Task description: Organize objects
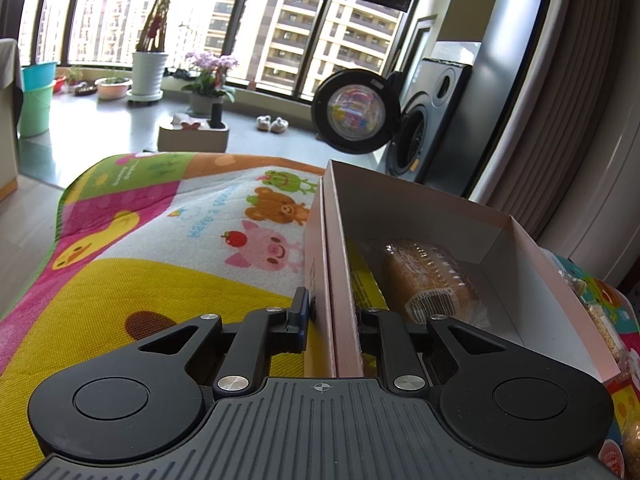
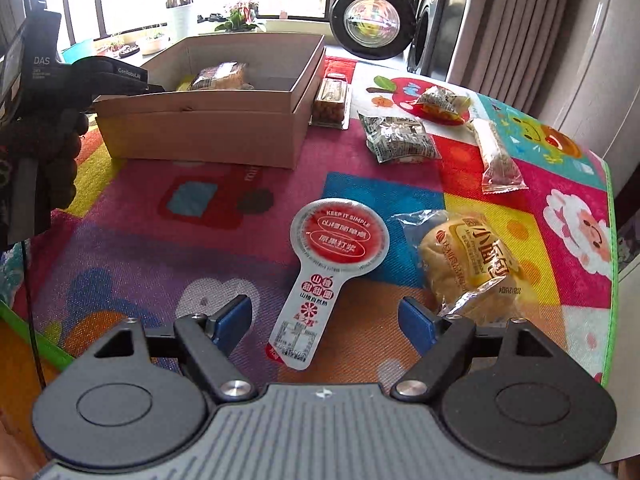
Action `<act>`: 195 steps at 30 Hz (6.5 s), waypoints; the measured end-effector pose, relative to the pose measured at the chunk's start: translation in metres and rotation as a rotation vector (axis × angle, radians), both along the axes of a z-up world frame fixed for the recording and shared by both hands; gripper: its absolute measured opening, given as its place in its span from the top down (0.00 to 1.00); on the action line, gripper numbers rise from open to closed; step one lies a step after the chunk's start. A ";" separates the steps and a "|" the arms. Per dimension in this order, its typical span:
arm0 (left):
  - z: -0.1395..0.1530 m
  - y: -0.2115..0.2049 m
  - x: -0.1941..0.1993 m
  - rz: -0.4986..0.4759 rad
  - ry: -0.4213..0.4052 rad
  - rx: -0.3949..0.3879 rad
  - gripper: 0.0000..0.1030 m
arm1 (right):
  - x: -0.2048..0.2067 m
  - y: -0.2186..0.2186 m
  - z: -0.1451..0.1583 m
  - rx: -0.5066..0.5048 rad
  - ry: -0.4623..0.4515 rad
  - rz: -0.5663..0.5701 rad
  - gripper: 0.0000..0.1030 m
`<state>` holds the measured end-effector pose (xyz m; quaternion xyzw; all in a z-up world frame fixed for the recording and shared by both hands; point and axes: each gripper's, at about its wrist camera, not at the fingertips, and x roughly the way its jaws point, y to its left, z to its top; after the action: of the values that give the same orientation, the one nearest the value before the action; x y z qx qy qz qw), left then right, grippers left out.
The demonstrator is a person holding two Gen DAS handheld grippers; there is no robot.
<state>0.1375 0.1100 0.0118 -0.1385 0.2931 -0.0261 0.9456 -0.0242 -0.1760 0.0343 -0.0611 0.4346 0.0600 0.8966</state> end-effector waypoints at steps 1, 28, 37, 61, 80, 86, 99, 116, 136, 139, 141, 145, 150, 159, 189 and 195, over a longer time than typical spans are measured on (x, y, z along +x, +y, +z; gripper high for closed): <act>0.000 0.000 0.000 0.000 0.000 0.000 0.83 | 0.000 0.000 -0.001 0.021 0.002 -0.009 0.21; 0.000 -0.001 -0.001 0.000 -0.002 0.001 0.83 | 0.026 0.014 0.007 0.050 -0.034 -0.062 0.42; 0.001 0.000 -0.001 -0.002 0.002 -0.003 0.83 | -0.004 0.030 0.091 0.105 -0.110 -0.013 0.42; 0.001 -0.001 -0.002 -0.006 0.003 0.007 0.83 | 0.162 0.093 0.138 0.064 -0.237 0.009 0.35; 0.004 -0.003 -0.003 -0.013 0.004 0.037 0.83 | 0.044 -0.007 0.051 -0.171 -0.025 -0.087 0.07; 0.004 -0.008 -0.005 -0.015 -0.002 0.075 0.84 | 0.022 -0.042 0.020 -0.143 0.055 -0.182 0.06; 0.003 -0.006 -0.004 -0.016 0.002 0.065 0.84 | 0.040 -0.047 0.006 -0.118 0.057 -0.204 0.07; 0.002 -0.005 -0.003 -0.017 0.004 0.065 0.84 | 0.195 -0.070 0.025 0.338 0.049 -0.386 0.07; 0.001 -0.007 -0.002 -0.018 0.005 0.052 0.84 | 0.108 -0.006 0.014 -0.201 0.046 0.015 0.26; 0.001 -0.008 -0.003 -0.018 0.003 0.061 0.84 | 0.109 -0.015 0.017 -0.184 0.036 -0.019 0.19; 0.002 -0.009 -0.004 -0.019 0.003 0.070 0.84 | 0.111 -0.027 0.017 -0.145 0.045 -0.067 0.15; 0.002 -0.011 -0.004 -0.019 0.004 0.079 0.84 | 0.112 -0.048 0.013 -0.041 0.074 -0.142 0.13; 0.000 -0.011 -0.004 -0.019 0.008 0.080 0.85 | 0.121 -0.070 0.026 0.152 0.027 -0.207 0.13; 0.000 -0.012 -0.006 -0.017 0.010 0.080 0.85 | 0.226 -0.055 0.034 0.402 0.053 -0.167 0.33; -0.001 -0.009 -0.007 -0.019 0.015 0.068 0.85 | 0.201 -0.074 0.029 0.303 0.165 -0.215 0.44; -0.001 -0.009 -0.006 -0.016 0.009 0.074 0.85 | 0.222 -0.041 0.007 0.230 0.141 -0.248 0.47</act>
<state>0.1315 0.1012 0.0112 -0.1010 0.2991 -0.0222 0.9486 0.1975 -0.2165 0.0413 0.1002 0.4907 0.0026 0.8655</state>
